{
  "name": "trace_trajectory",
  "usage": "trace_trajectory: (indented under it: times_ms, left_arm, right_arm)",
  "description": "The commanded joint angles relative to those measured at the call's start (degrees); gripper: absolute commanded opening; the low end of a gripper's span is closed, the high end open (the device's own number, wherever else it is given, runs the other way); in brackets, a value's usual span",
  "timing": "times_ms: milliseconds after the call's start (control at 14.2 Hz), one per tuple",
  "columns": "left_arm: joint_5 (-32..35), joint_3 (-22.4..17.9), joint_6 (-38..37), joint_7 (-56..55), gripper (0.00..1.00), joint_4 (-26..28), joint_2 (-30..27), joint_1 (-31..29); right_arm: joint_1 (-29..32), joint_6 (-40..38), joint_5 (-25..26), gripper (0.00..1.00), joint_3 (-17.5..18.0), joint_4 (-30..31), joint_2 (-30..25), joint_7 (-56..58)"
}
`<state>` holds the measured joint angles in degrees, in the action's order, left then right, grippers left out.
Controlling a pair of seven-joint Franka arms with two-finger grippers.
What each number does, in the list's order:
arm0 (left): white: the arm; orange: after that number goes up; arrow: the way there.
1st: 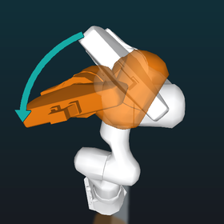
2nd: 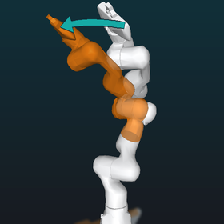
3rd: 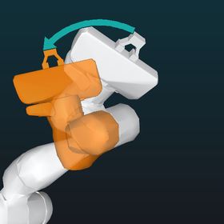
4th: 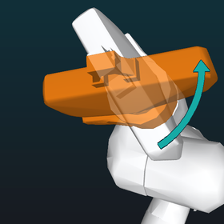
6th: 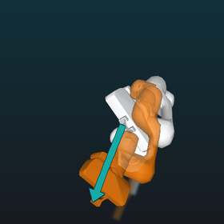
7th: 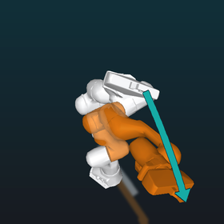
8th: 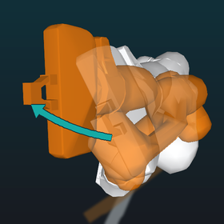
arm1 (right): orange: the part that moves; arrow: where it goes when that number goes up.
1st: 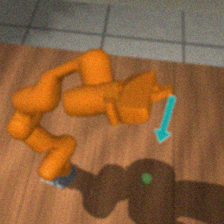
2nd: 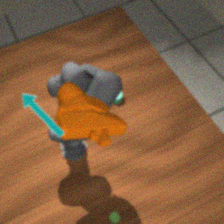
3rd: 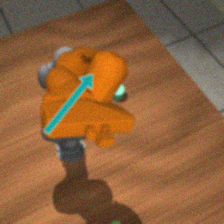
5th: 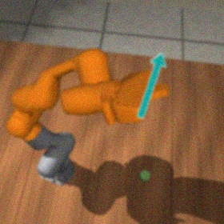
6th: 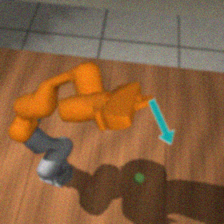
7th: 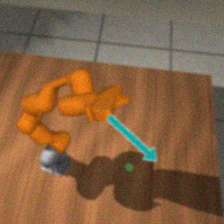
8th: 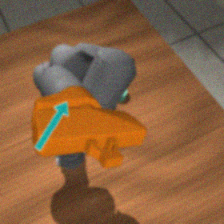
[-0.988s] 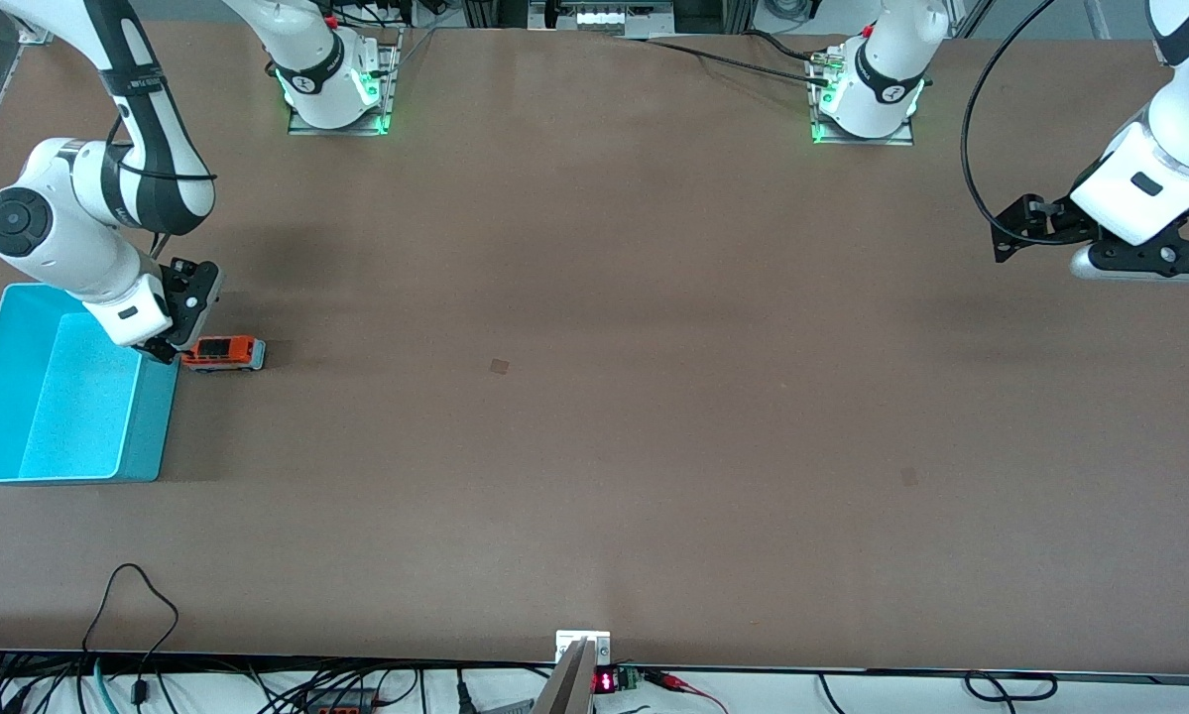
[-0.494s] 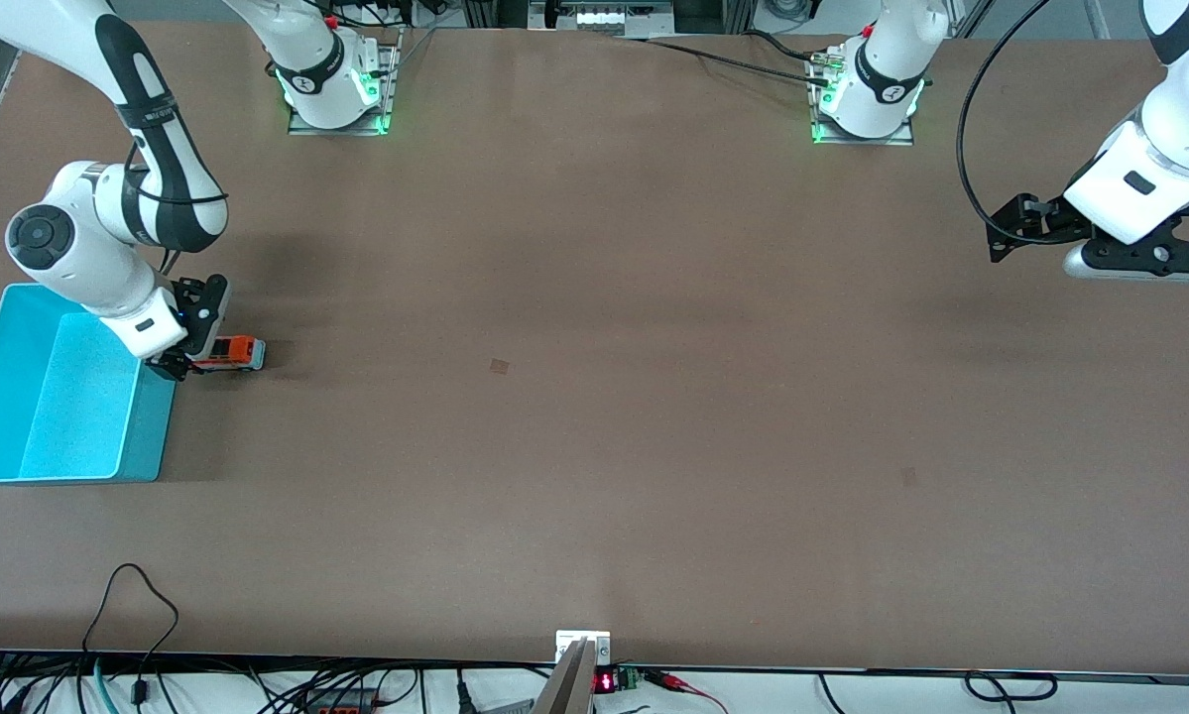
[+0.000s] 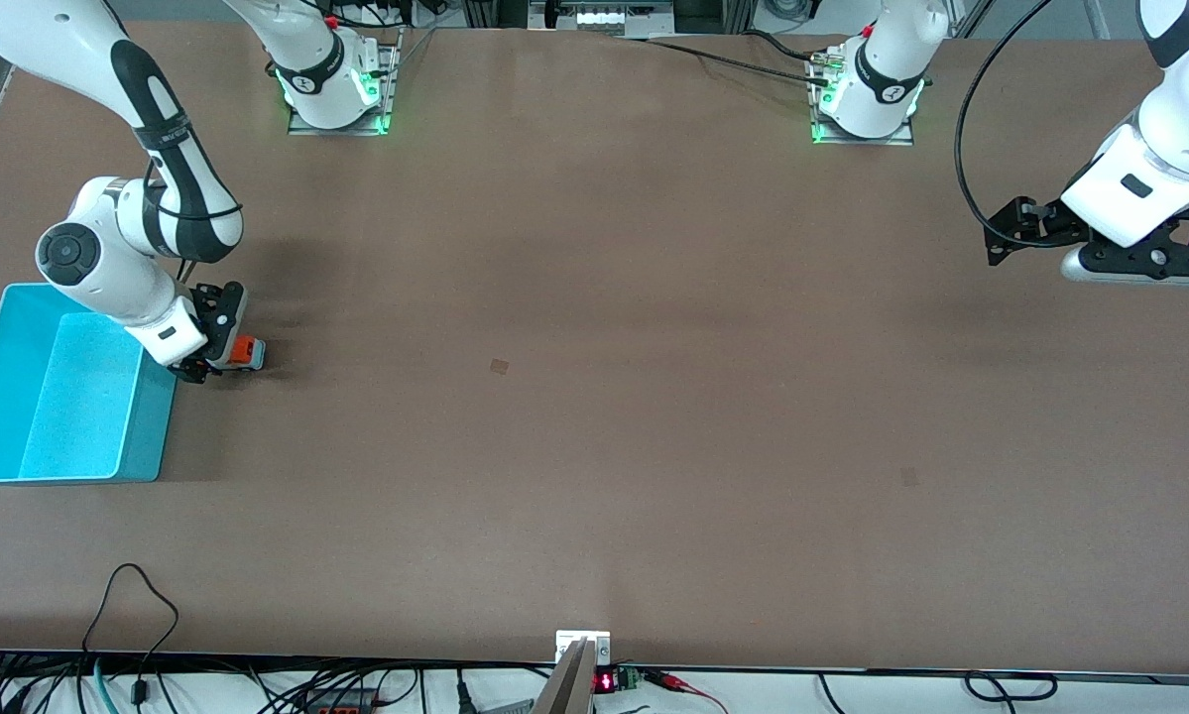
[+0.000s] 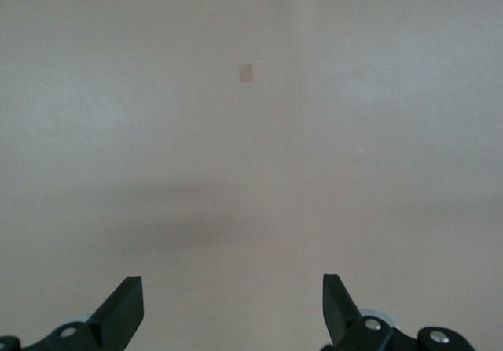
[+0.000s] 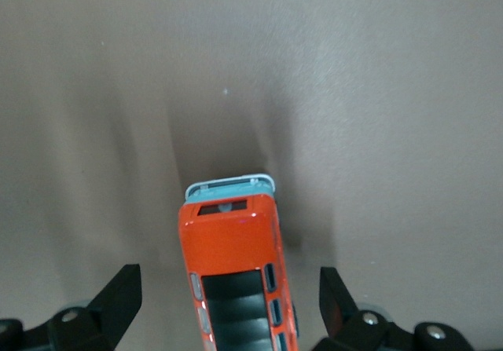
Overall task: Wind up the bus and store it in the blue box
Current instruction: 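Close the right gripper around the orange bus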
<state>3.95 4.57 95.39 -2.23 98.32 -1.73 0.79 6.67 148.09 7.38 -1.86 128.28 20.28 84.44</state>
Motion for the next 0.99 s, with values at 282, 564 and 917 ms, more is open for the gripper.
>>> trace_trajectory:
  times_ms: [282, 564, 917]
  left_arm:
    - [-0.34, 0.27, -0.38, -0.24, 1.00, -1.81, 0.93, 0.35]
    - [-0.34, 1.40, -0.55, -0.14, 1.00, -1.90, 0.59, 0.26]
    - [-0.34, 1.50, -2.58, 0.03, 1.00, -3.39, 1.02, -0.18]
  right_arm:
    - [2.03, 3.34, 0.61, 1.00, 1.24, 0.04, 2.56, 0.82]
    - [2.21, 3.61, 0.61, 0.16, 1.33, 0.04, 2.65, 0.64]
    - [2.03, 3.26, 0.18, 0.00, 1.68, 0.04, 1.34, -3.55]
